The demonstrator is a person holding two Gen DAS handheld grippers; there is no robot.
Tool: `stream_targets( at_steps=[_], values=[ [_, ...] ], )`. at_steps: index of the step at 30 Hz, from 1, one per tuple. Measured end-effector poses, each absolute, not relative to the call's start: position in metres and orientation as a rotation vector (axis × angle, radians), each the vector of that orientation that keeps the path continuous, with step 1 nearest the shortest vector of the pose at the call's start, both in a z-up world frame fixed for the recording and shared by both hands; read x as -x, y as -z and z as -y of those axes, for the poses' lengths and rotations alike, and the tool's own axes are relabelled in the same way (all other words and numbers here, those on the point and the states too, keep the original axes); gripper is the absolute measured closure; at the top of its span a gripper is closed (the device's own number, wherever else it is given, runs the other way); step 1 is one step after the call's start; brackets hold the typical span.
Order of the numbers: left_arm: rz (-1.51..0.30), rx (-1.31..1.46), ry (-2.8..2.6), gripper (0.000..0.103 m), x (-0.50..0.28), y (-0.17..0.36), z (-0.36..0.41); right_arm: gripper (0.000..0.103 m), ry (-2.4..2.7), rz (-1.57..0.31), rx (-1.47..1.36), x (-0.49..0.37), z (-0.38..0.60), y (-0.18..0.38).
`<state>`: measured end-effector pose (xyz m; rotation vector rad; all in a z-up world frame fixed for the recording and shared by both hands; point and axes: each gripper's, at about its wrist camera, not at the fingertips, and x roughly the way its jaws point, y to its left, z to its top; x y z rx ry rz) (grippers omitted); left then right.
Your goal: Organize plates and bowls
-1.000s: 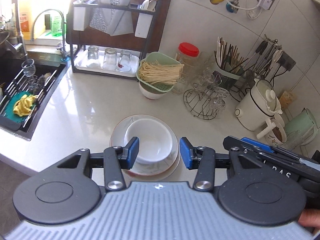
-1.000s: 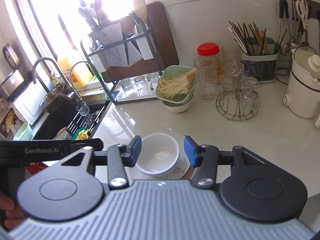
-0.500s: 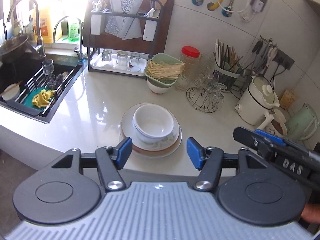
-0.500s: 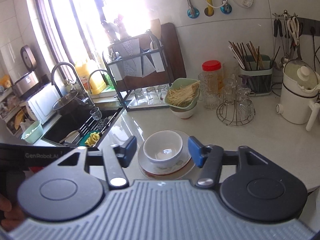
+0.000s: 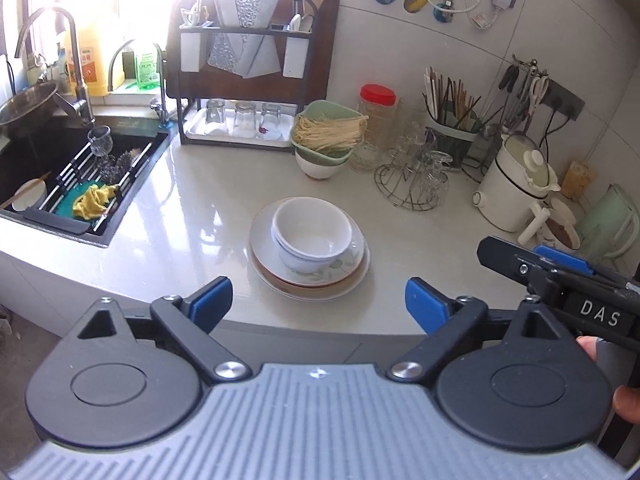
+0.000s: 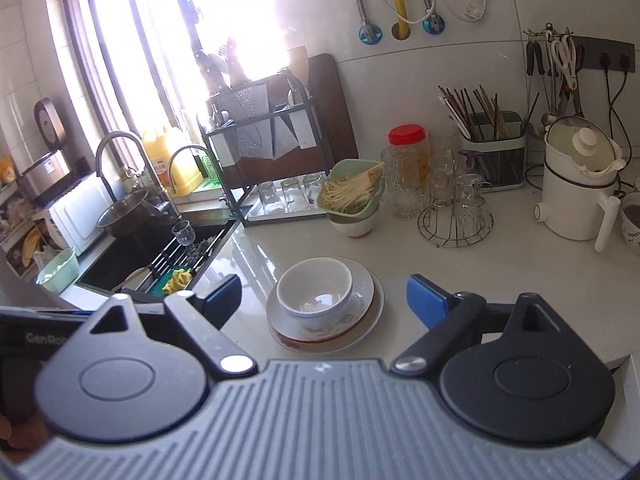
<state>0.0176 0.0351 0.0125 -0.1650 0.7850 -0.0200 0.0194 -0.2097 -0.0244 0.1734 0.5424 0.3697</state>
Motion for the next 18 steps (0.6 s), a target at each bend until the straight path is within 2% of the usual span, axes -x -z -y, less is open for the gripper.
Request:
stream_targets(
  at_steps=[11,18],
  values=[
    [-0.775,0.177,-0.070,0.004,0.000,0.000,-0.065,0.012,-0.364,-0.580,-0.184,0.000,0.192,0.040],
    [-0.781,0.119,-0.111,0.004,0.016,0.000,-0.070,0.012,-0.331,-0.596,-0.178,0.015,0.199,0.030]
  ],
)
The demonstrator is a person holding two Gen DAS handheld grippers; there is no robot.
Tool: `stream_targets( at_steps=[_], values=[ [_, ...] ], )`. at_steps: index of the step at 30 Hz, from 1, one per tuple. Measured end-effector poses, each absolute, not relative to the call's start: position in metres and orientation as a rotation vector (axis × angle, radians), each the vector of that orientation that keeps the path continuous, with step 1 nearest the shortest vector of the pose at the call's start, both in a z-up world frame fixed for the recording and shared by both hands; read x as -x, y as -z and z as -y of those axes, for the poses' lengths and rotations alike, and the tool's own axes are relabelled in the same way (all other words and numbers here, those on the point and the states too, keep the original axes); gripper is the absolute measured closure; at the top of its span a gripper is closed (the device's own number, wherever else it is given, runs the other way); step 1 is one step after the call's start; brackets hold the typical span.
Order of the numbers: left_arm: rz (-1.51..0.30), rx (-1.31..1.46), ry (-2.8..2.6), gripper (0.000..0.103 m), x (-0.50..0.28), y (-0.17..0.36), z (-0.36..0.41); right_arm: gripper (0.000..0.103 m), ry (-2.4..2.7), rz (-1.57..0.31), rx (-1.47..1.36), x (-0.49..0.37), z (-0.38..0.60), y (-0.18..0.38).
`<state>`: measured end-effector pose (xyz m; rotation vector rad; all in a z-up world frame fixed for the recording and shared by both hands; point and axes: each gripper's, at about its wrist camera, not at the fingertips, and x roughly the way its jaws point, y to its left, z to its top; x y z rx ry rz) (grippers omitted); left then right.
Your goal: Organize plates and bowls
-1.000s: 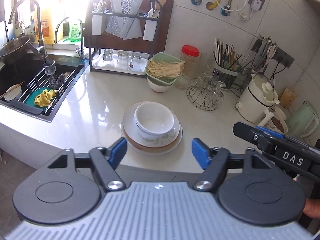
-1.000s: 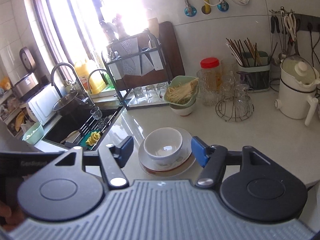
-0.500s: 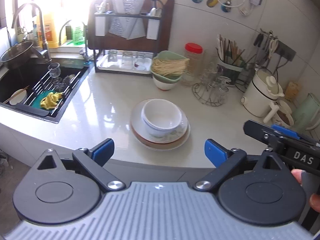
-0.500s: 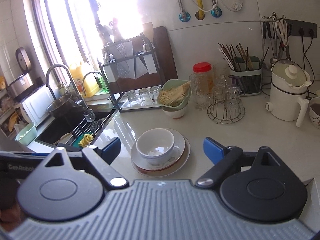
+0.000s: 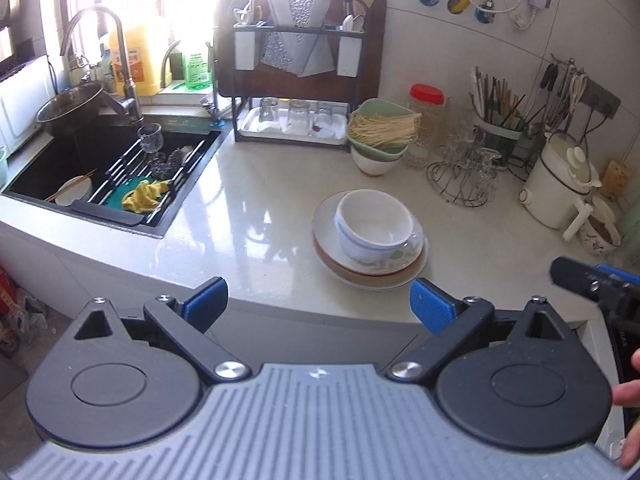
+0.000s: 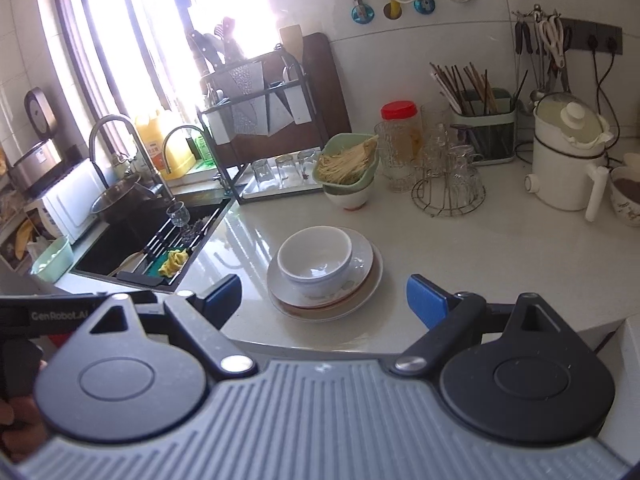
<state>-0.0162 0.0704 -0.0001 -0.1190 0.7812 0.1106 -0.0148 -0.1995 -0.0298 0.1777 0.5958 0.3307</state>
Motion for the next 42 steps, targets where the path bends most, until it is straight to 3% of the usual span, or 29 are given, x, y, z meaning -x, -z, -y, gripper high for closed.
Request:
stream_targets(
  at_steps=[42],
  values=[
    [-0.765,0.118,-0.126,0.003,0.013,-0.008,-0.070,0.012,-0.293,-0.590,-0.165,0.011,0.196,0.036]
  ],
)
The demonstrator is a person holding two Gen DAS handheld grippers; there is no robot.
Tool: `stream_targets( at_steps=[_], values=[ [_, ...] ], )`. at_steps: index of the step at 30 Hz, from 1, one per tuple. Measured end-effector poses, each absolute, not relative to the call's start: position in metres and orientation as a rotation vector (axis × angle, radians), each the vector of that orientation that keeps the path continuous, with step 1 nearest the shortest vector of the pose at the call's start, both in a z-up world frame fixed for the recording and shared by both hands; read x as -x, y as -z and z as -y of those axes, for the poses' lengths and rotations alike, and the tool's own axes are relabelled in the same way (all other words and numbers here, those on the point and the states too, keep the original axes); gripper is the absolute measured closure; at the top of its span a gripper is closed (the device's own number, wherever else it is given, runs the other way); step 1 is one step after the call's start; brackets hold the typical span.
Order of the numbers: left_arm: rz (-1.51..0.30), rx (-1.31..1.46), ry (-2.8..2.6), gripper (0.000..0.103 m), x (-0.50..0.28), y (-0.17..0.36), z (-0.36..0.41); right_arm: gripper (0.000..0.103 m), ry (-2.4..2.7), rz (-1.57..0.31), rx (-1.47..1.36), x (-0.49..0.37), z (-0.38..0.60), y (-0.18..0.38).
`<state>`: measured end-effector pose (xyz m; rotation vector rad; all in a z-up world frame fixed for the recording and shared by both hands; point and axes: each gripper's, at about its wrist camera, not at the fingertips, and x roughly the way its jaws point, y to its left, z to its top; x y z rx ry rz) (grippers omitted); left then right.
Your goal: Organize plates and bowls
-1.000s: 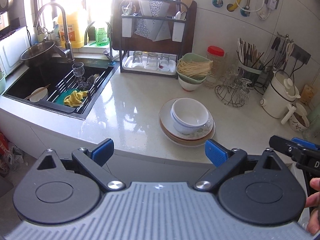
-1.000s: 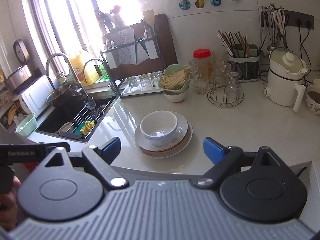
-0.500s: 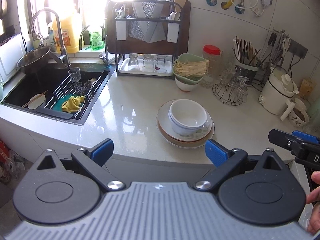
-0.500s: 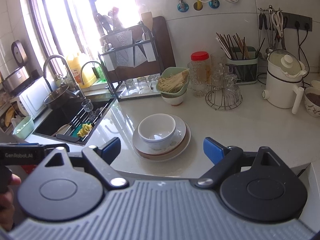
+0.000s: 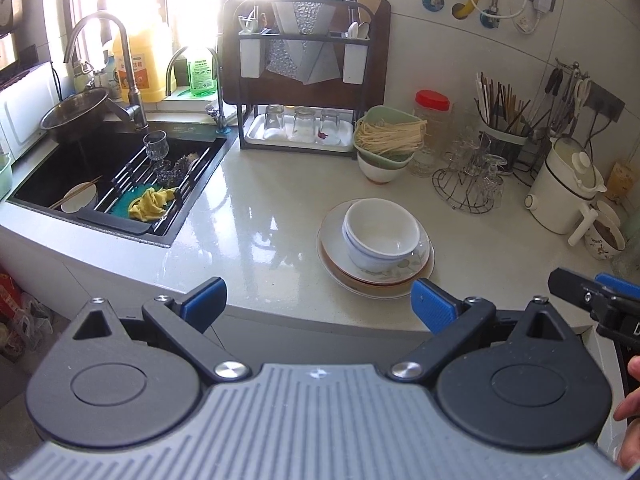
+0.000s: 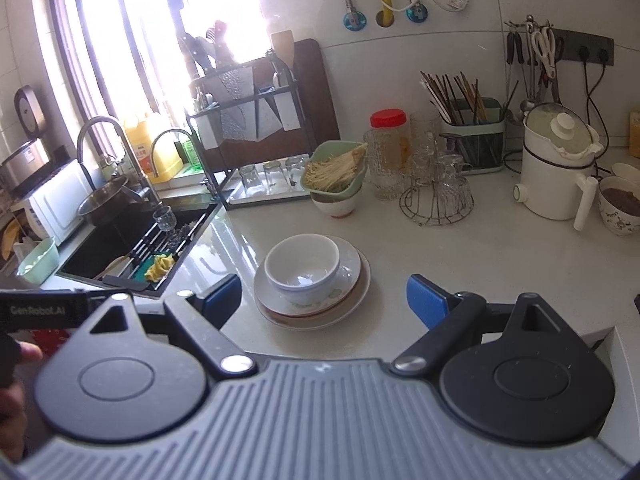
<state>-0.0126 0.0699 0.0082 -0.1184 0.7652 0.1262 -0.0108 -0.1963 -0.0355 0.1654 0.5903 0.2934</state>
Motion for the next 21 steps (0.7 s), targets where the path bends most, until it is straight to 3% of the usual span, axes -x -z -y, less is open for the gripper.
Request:
stream_targets(
  at_steps=[21],
  values=[
    [-0.786,0.119,-0.107,0.003,0.020,-0.003,-0.055,0.012,-0.287,-0.613,-0.162,0.019,0.202,0.040]
  ],
)
